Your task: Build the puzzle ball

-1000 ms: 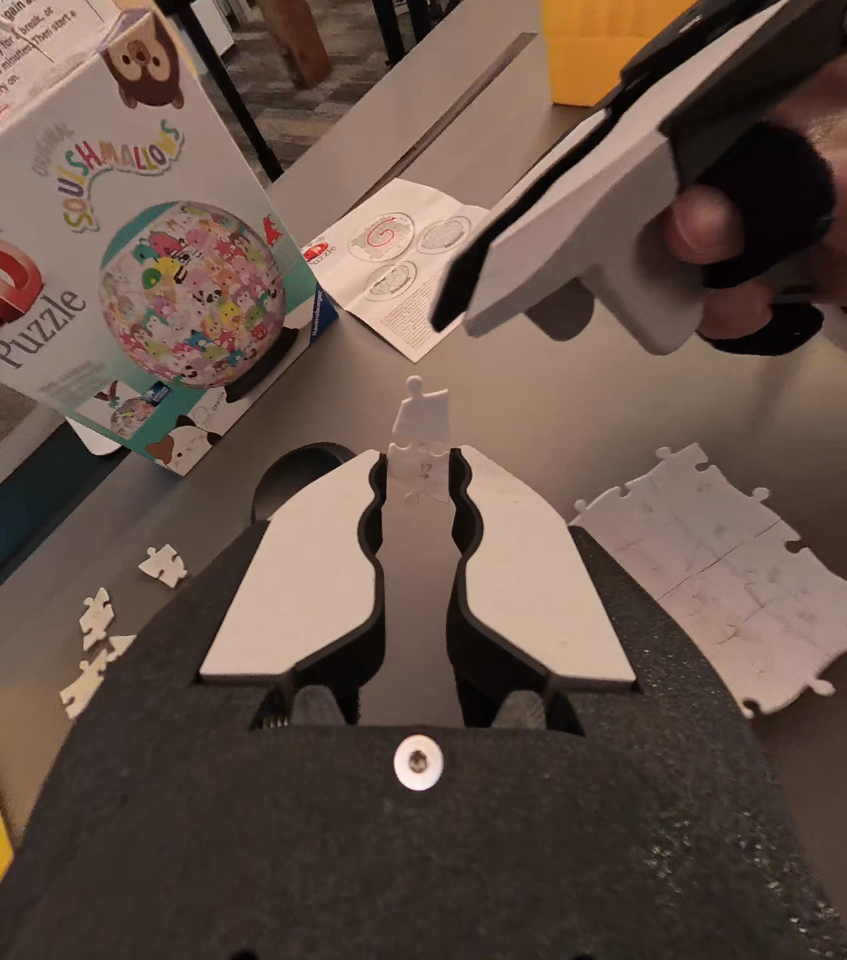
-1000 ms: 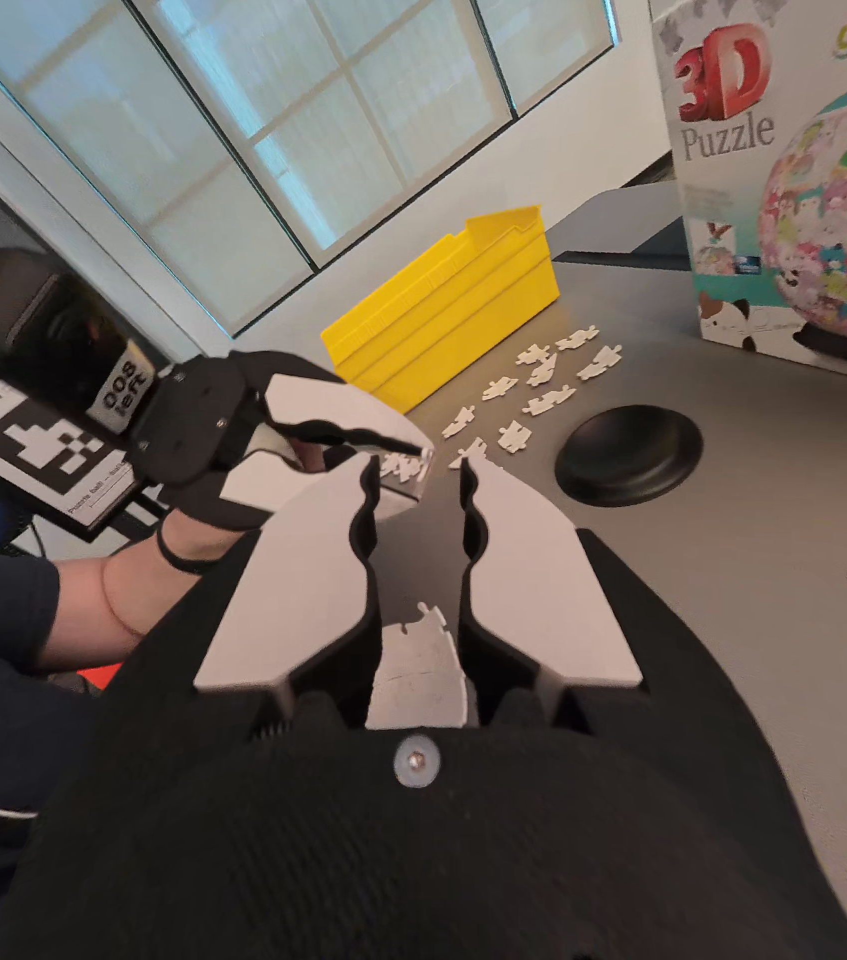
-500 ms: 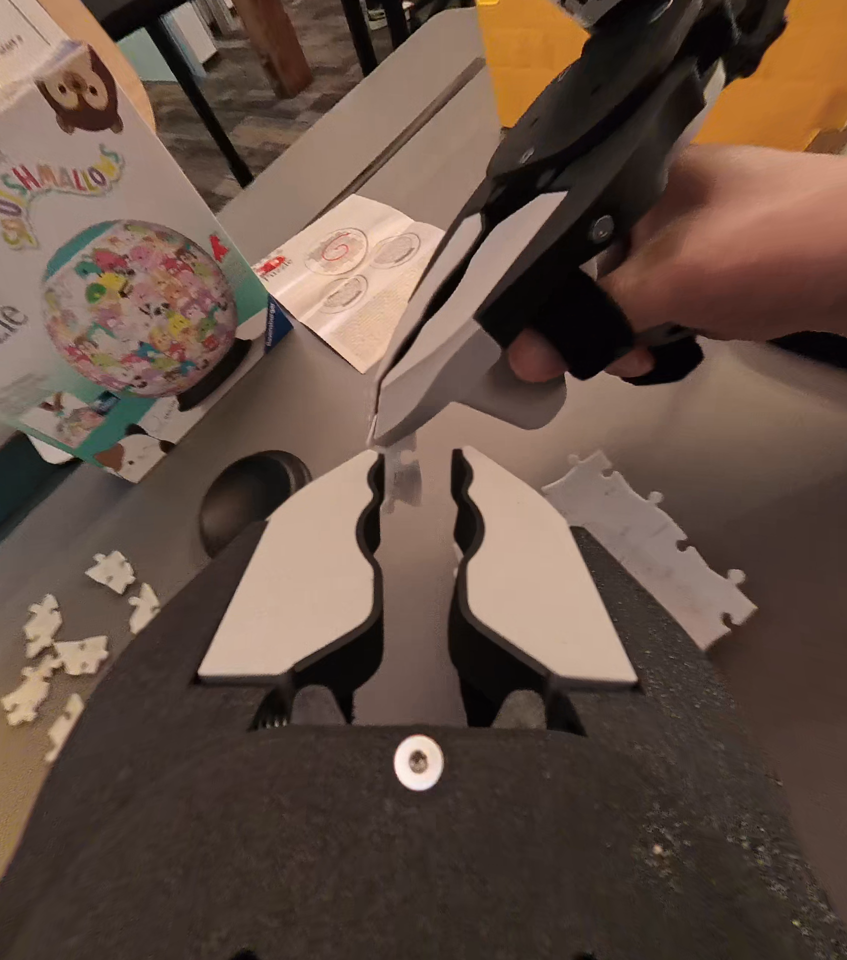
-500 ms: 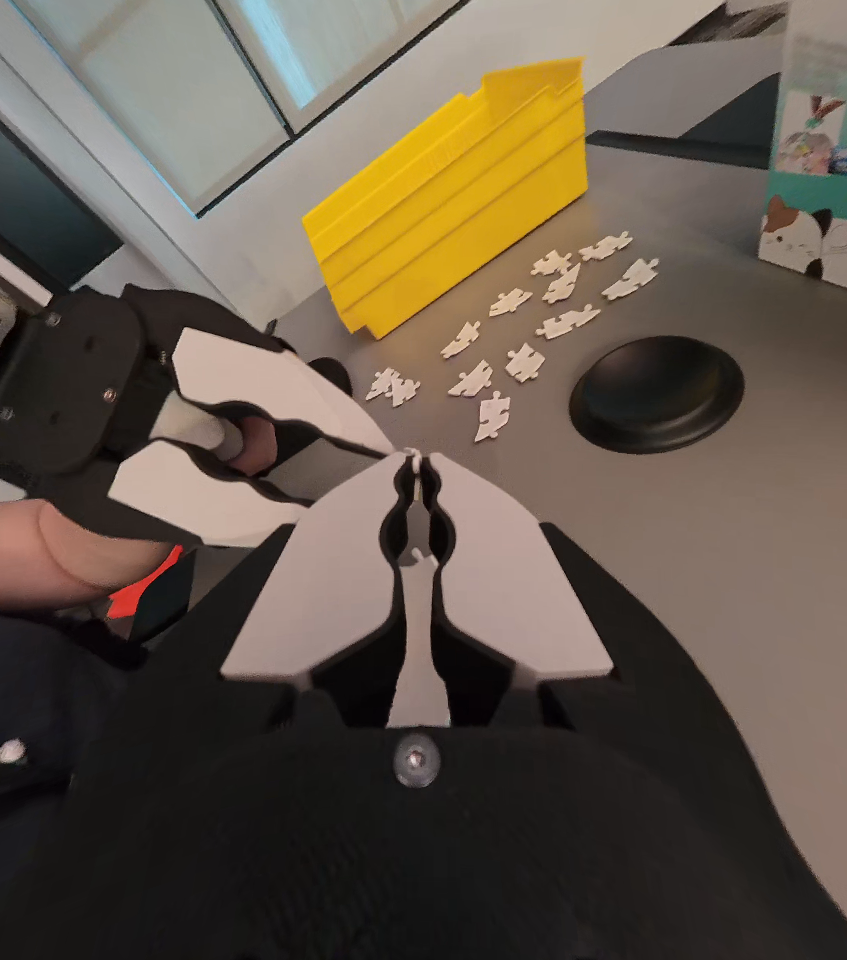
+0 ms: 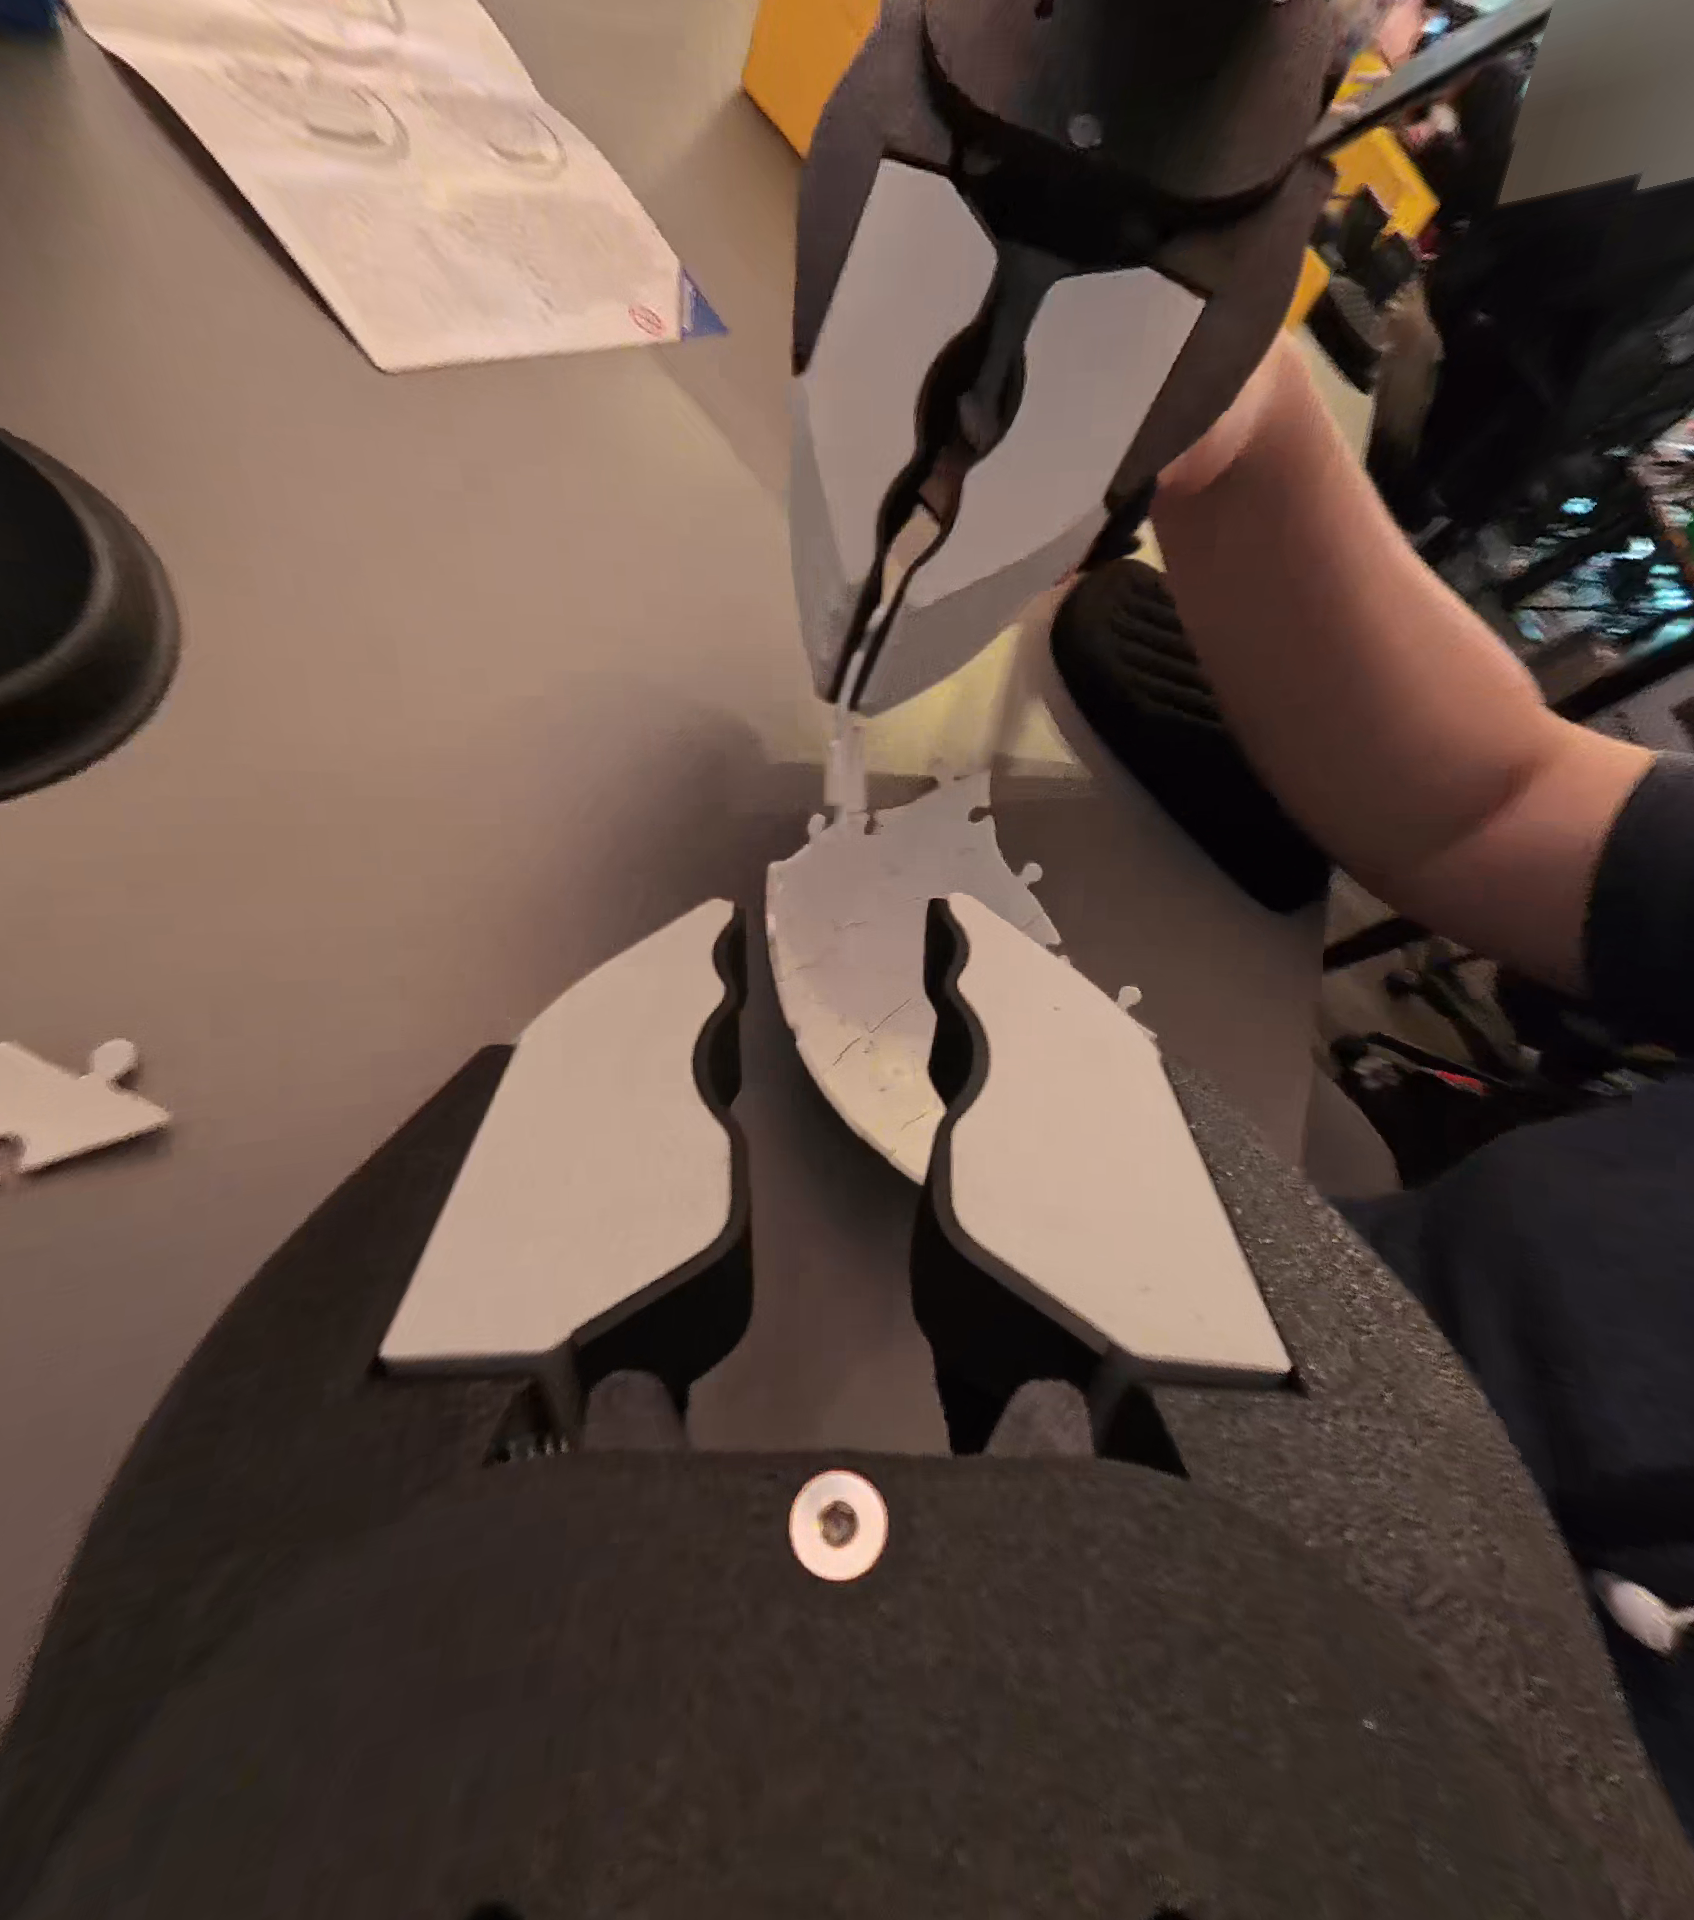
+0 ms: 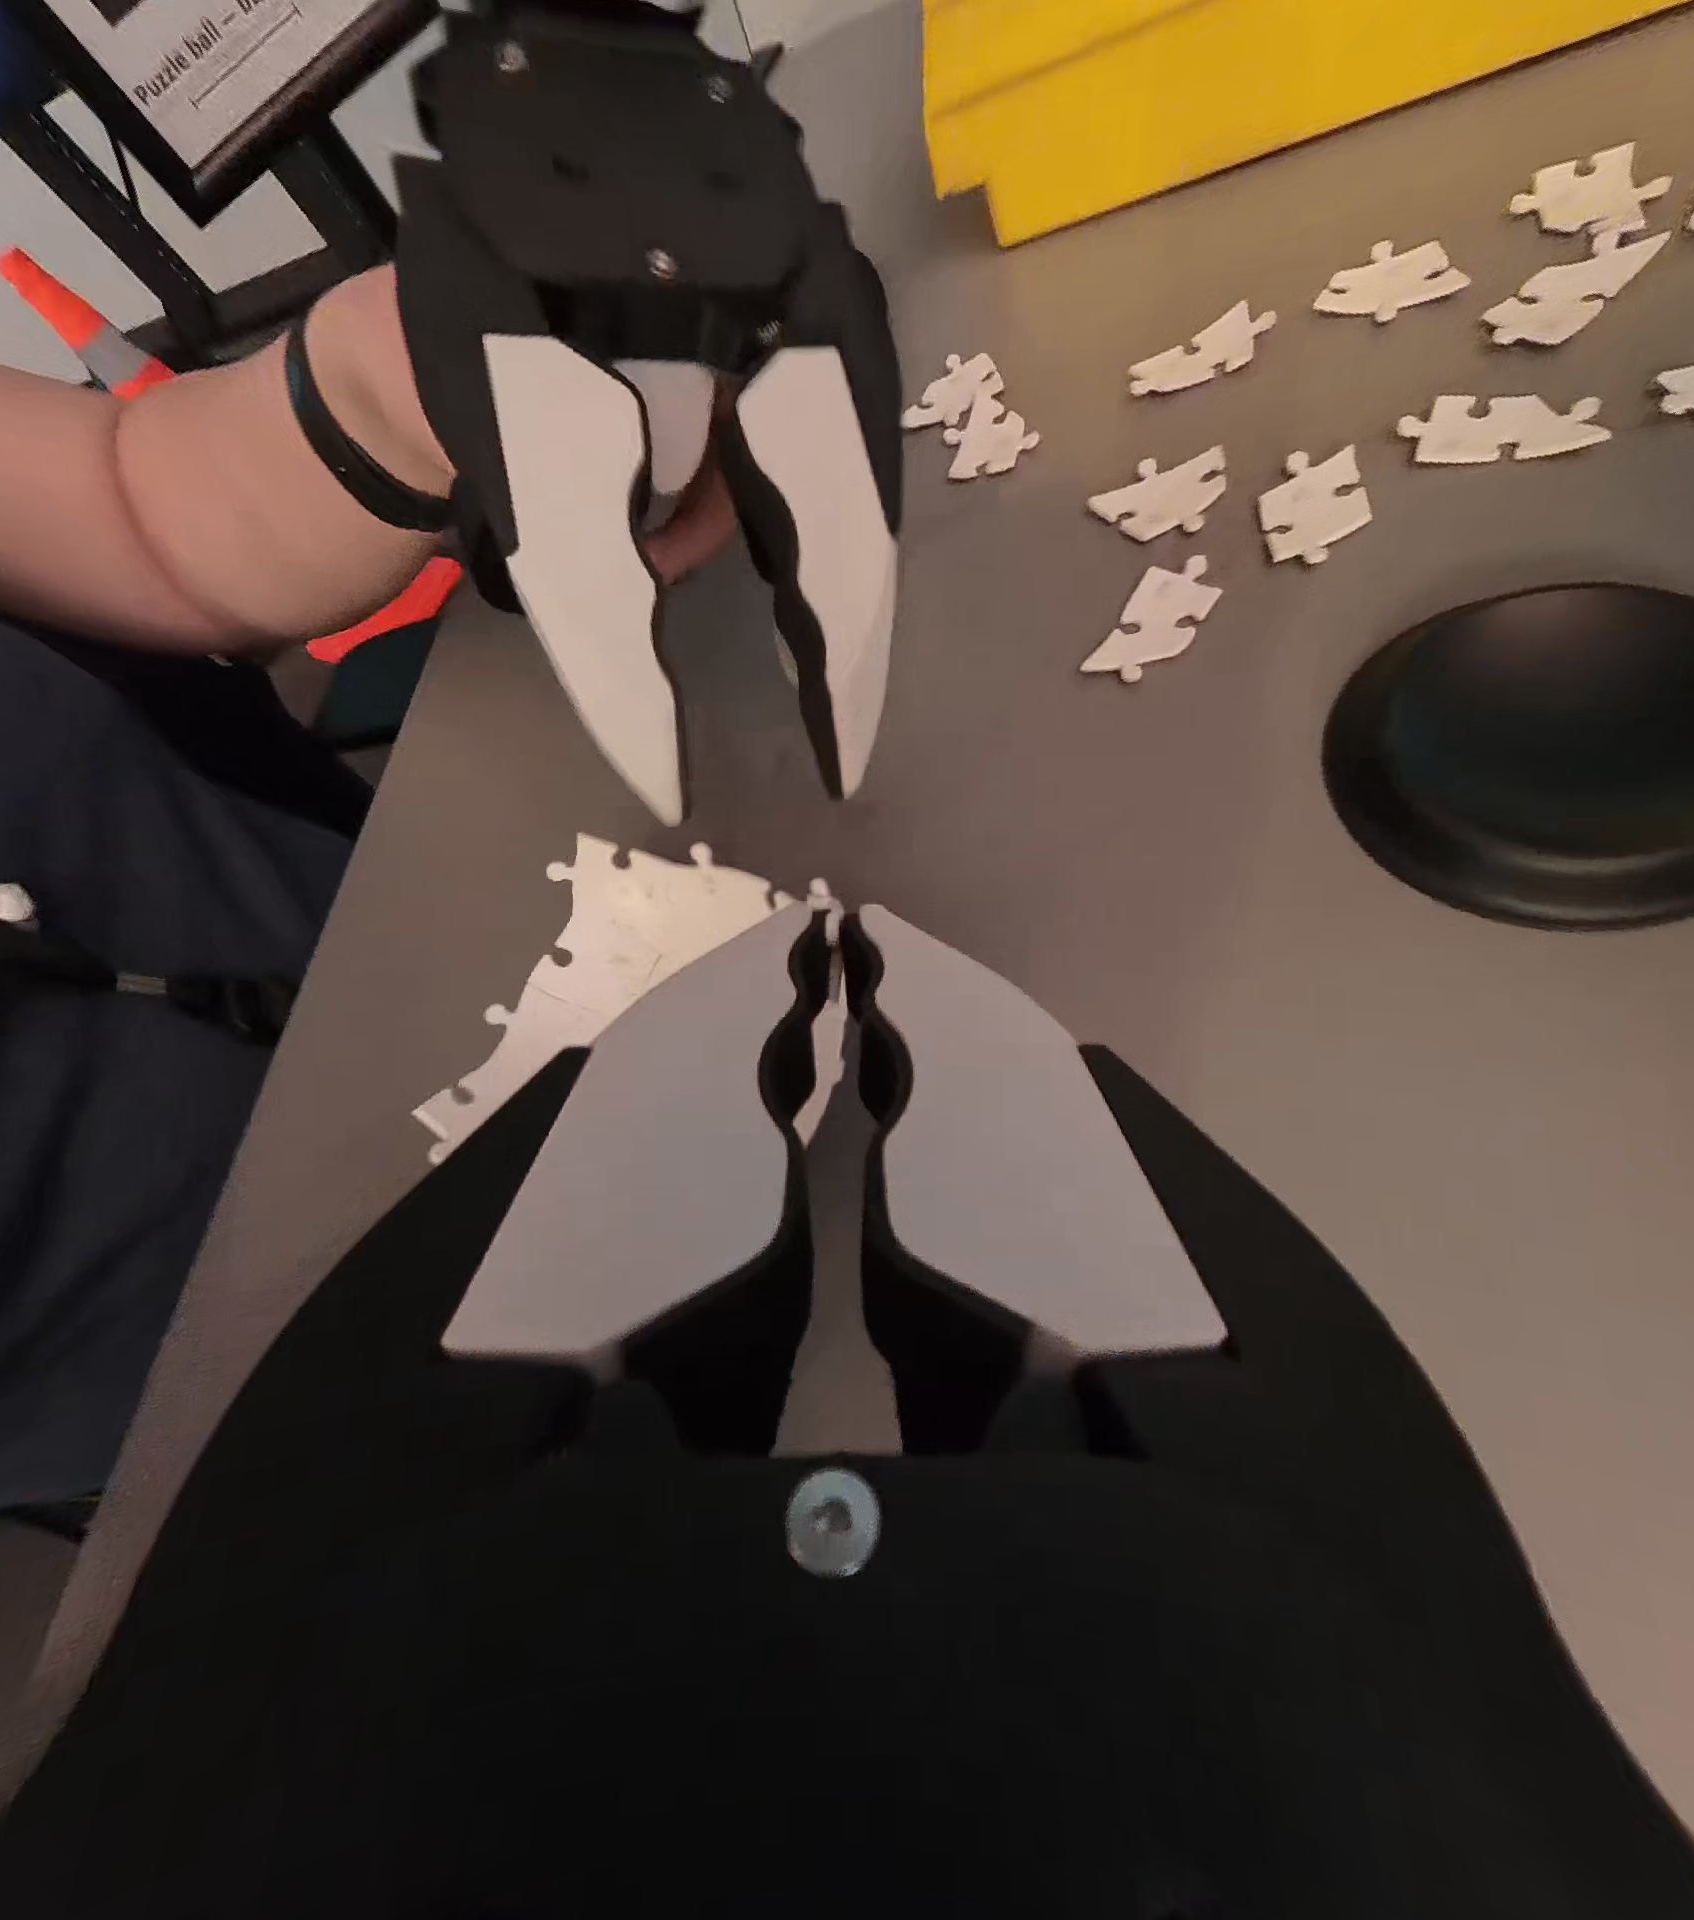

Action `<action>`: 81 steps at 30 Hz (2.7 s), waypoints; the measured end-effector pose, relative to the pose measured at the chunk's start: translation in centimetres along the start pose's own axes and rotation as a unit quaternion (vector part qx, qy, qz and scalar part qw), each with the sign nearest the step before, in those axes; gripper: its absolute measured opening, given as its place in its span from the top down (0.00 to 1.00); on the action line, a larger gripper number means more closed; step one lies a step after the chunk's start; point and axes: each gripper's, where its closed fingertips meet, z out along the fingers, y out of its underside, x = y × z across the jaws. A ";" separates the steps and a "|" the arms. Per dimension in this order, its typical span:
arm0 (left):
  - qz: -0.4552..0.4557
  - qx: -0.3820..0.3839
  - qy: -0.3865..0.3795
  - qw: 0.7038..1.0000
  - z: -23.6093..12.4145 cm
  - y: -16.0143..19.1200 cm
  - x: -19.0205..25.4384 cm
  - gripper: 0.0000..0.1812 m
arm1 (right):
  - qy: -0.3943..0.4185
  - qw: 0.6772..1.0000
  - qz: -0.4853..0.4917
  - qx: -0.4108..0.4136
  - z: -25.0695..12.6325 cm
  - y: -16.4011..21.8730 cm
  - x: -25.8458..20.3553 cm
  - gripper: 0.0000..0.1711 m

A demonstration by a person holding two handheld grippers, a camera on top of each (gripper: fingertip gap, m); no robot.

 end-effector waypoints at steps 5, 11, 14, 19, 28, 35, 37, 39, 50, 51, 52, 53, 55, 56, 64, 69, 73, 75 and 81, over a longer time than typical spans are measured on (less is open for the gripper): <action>-0.034 -0.006 0.076 0.996 1.0 -0.6 -0.7 0.82 | 0.022 0.998 -0.052 -0.002 0.8 0.5 0.0 0.98; -0.054 -0.023 0.113 0.992 1.6 -1.0 -1.1 0.83 | 0.016 0.997 -0.074 -0.001 0.6 0.7 -0.3 0.98; -0.053 -0.028 0.124 0.990 2.0 -1.1 -1.0 0.84 | 0.022 0.996 -0.082 -0.008 0.7 0.8 0.0 0.98; -0.056 -0.042 0.136 0.988 2.5 -1.1 -0.8 0.85 | 0.024 0.996 -0.080 -0.012 0.8 1.0 0.2 0.98; -0.060 -0.059 0.139 0.987 2.7 -0.4 -0.7 0.85 | 0.016 0.996 -0.089 -0.019 1.1 1.2 0.0 0.98; -0.077 -0.062 0.149 0.984 2.4 0.1 -0.8 0.85 | 0.014 0.995 -0.097 -0.017 1.1 1.1 0.1 0.98; -0.084 -0.063 0.155 0.982 2.4 0.2 -0.8 0.86 | 0.014 0.995 -0.100 -0.015 1.1 1.0 0.1 0.98; -0.089 -0.068 0.159 0.981 2.5 0.5 -0.7 0.86 | 0.012 0.995 -0.101 -0.012 1.1 0.9 0.0 0.98; -0.074 -0.083 0.149 0.983 3.2 0.8 -1.1 0.92 | 0.015 0.994 -0.100 -0.027 1.7 1.3 0.5 0.98; -0.072 -0.085 0.145 0.983 3.3 0.8 -1.3 0.93 | 0.015 0.995 -0.098 -0.028 1.7 1.3 0.5 0.98; -0.073 -0.087 0.143 0.983 3.3 0.9 -1.4 0.93 | 0.017 0.995 -0.096 -0.030 1.7 1.4 0.6 0.98; -0.071 -0.090 0.139 0.984 3.4 1.0 -1.5 0.93 | 0.020 0.995 -0.094 -0.034 1.6 1.6 0.8 0.98; -0.063 -0.094 0.130 0.985 3.5 1.1 -1.7 0.93 | 0.024 0.995 -0.089 -0.034 1.5 1.7 0.9 0.98; -0.060 -0.096 0.127 0.985 3.6 1.2 -1.8 0.94 | 0.025 0.995 -0.087 -0.033 1.5 1.7 1.0 0.98; -0.050 -0.101 0.117 0.987 4.0 1.4 -2.0 0.97 | 0.026 0.997 -0.069 -0.033 1.6 1.9 1.2 0.98; -0.047 -0.100 0.115 0.987 4.1 1.6 -2.0 0.97 | 0.024 0.997 -0.064 -0.039 1.7 2.2 1.2 0.98; -0.048 -0.099 0.118 0.987 4.1 1.6 -2.0 0.97 | 0.021 0.997 -0.058 -0.041 1.8 2.4 1.2 0.98; -0.046 -0.097 0.114 0.988 4.2 1.5 -2.1 0.97 | 0.026 0.997 -0.058 -0.039 1.8 2.4 1.4 0.98; -0.037 -0.099 0.114 0.988 4.3 1.6 -2.0 0.99 | 0.034 0.996 -0.073 -0.032 1.8 2.5 1.7 0.97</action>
